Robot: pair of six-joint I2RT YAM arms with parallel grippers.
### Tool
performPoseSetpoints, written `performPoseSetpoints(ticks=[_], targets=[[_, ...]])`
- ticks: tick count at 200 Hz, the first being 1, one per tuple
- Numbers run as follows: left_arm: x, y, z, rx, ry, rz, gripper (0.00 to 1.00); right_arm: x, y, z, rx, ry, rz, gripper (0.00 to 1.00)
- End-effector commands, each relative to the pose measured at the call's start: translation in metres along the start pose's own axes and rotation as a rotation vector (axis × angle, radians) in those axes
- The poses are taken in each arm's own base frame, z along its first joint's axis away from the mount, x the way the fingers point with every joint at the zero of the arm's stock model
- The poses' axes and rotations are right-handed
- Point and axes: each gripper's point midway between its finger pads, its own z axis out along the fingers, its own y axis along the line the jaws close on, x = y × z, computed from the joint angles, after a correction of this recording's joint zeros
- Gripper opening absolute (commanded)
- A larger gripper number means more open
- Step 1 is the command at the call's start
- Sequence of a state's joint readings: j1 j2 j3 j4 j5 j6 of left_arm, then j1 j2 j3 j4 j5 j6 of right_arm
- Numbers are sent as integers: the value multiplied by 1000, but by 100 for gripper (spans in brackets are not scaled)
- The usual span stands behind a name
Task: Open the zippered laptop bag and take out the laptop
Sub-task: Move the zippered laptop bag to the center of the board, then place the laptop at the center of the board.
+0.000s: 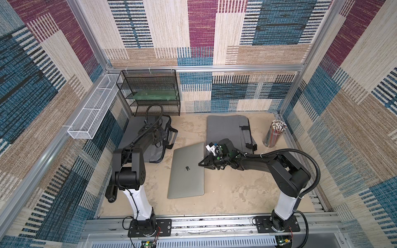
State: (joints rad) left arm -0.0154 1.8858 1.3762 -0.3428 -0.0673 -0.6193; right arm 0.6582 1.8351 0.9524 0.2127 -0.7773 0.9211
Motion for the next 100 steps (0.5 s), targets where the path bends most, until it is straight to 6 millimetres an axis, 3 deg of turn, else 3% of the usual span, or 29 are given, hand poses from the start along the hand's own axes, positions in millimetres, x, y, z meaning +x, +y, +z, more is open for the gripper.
performPoseSetpoints(ticks=[1,26,46,81,100], targets=[[-3,-15,-8,78,-7,19,63,1,-3,8,12,23,-32,0],[-1,-17,-20,105,-6,21,87,2,-9,18,24,53,-13,0],[2,-17,-31,121,-2,25,99,3,-16,25,42,71,9,0],[10,-15,-50,143,9,31,100,6,-38,32,122,101,79,5],[15,-14,-60,162,14,29,100,9,-48,33,158,110,107,14]])
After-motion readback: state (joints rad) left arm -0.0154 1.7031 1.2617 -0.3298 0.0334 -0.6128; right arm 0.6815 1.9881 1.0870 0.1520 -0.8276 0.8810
